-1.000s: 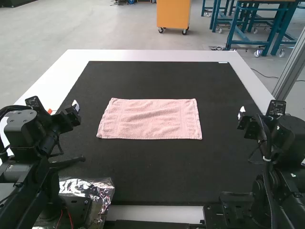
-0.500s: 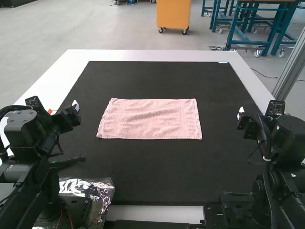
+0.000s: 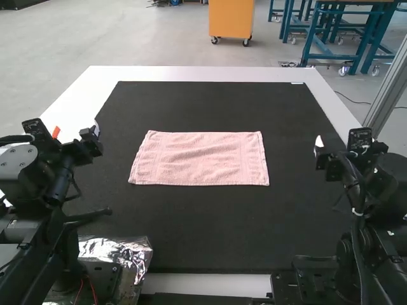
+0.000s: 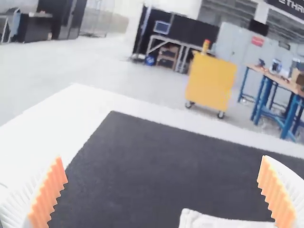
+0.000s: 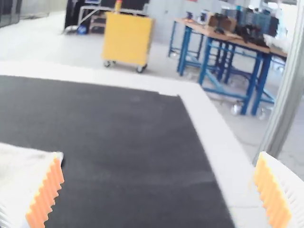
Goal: Fold the towel.
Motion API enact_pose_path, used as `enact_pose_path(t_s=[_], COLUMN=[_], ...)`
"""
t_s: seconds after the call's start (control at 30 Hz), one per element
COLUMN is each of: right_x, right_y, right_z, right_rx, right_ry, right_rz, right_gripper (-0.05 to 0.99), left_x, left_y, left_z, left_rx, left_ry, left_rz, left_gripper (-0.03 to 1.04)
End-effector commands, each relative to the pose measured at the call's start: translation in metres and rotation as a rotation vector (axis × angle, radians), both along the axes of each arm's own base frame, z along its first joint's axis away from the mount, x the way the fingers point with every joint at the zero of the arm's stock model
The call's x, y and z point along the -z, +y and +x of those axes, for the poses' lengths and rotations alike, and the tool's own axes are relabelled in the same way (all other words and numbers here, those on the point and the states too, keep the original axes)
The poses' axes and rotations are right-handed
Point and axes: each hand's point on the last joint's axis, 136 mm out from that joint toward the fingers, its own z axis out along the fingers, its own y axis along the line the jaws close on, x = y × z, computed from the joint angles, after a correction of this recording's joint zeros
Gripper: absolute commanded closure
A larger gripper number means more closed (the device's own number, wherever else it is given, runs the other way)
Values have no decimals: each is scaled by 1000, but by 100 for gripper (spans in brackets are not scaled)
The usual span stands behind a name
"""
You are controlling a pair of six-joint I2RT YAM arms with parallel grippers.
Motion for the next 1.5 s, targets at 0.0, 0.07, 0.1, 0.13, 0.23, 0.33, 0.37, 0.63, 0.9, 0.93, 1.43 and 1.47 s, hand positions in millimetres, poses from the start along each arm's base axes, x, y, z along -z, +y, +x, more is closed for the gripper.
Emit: enact_pose_path(t_s=[0.0,0.07,0.1,0.13,0.23,0.33,0.37,0.63,0.9,0.93,1.43,1.47], right_x=[-1,0,-2,-5,-9,-18,-26,-100,-134,-129,40,48], right_y=[12,16,18,19,24,22,21,12,14,15,59,64], right_z=[0,0,-1,-1,-2,-3,-4,-11,56,67,147,148], right_rx=[-56,-80,-88,-91,-111,-100,-88,-56,-94,-99,-234,-253], right_ry=[-10,-9,-20,-34,-56,-93,-126,-241,-17,31,782,807], right_rz=[-245,-281,-283,-289,-374,-358,-341,-146,142,170,308,315], right_gripper=[2,2,2,2,2,2,2,2,2,2,3,3], left_x=[-12,-23,-24,-23,-15,-22,-27,-107,-129,-117,38,50], left_y=[2,6,22,31,20,14,13,11,0,-3,-55,-58], left_z=[-3,-7,-11,-14,-8,-8,-10,-35,35,53,153,154], left_rx=[-59,-86,-178,-230,-176,-167,-170,-244,-117,-88,248,275], left_ry=[-17,-58,-58,-49,-12,-27,-43,-243,12,107,755,791], left_rz=[256,249,220,202,262,339,357,465,386,368,222,197], left_gripper=[6,6,6,6,7,7,7,9,8,8,5,5])
